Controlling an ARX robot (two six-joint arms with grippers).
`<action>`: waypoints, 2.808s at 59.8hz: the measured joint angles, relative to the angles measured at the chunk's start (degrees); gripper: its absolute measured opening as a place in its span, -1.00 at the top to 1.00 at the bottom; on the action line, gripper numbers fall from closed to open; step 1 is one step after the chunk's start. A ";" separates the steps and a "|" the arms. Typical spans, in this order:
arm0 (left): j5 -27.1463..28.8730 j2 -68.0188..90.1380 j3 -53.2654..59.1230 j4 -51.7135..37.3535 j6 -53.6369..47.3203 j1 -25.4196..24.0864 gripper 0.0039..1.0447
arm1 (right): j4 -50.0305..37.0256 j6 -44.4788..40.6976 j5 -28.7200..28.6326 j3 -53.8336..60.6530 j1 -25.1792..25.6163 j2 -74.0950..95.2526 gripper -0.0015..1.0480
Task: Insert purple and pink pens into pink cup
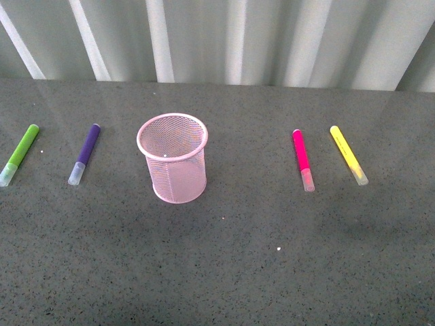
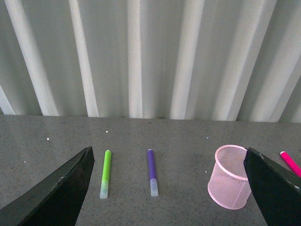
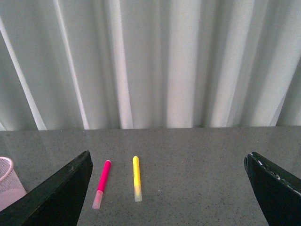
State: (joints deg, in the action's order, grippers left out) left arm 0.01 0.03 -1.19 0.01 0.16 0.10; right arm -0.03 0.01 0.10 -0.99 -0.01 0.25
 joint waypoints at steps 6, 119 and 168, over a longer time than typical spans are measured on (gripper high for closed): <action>0.00 0.00 0.00 0.00 0.00 0.00 -0.88 | 0.00 0.00 0.00 0.00 0.00 0.00 -0.87; 2.34 35.01 -13.81 2.32 13.38 1.75 -0.88 | 0.00 0.02 -0.07 0.00 0.00 0.00 -0.87; 3.34 108.41 -63.98 6.73 2.75 5.81 -0.88 | 0.00 0.00 -0.04 0.00 0.00 0.00 -0.87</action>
State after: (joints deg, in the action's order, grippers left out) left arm 3.36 108.44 -65.17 6.74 2.92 5.91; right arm -0.03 0.01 0.05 -0.99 -0.01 0.25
